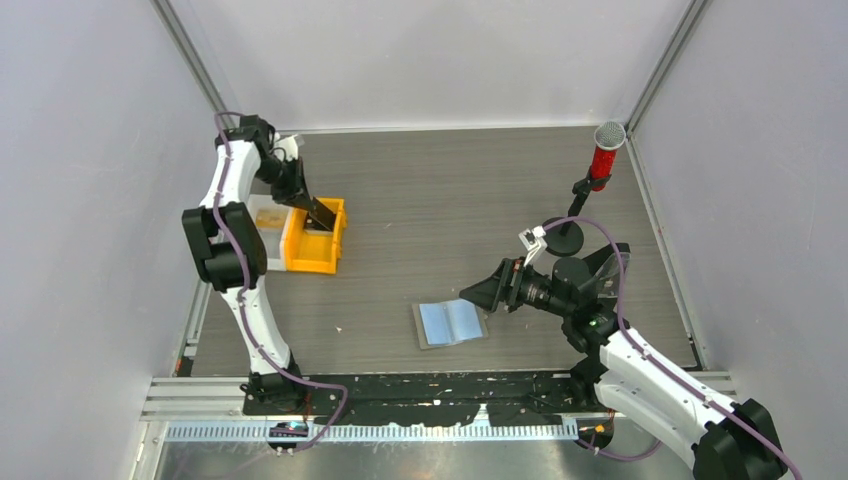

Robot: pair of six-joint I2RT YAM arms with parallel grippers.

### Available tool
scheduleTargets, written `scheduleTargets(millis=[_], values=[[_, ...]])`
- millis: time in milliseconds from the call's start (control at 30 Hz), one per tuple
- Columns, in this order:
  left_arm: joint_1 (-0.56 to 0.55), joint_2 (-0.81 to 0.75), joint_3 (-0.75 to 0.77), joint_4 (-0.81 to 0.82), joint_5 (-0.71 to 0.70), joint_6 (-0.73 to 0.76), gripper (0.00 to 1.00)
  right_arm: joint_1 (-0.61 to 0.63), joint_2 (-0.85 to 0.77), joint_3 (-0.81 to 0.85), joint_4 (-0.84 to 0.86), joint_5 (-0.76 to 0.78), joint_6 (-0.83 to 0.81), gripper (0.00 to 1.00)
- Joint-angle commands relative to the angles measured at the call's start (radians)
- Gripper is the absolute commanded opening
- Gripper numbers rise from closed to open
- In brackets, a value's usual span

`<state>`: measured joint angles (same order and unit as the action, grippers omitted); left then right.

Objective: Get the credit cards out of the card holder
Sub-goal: Place the credit card in the storage box.

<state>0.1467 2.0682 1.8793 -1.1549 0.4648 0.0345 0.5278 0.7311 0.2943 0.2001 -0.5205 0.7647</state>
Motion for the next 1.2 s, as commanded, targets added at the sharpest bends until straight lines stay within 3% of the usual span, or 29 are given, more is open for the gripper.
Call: scheduleTargets(millis=[0,233,633,967,1167], values=[[0.008,0.008,0.031,0.005,0.019,0.001,0.00,-0.003,-0.020,0.036,0.009,0.020,-0.015,0.95],[0.008,0.030,0.055,0.002,-0.009,-0.007,0.03,-0.003,-0.033,0.046,-0.014,0.030,-0.024,0.95],[0.007,0.028,0.056,0.007,-0.062,-0.013,0.17,-0.003,-0.025,0.052,-0.015,0.033,-0.016,0.95],[0.011,-0.021,0.078,0.027,-0.092,-0.078,0.31,-0.003,0.015,0.106,-0.170,0.076,-0.039,0.95],[0.011,-0.070,0.088,0.055,-0.119,-0.136,0.33,-0.002,-0.031,0.128,-0.234,0.104,-0.049,0.95]])
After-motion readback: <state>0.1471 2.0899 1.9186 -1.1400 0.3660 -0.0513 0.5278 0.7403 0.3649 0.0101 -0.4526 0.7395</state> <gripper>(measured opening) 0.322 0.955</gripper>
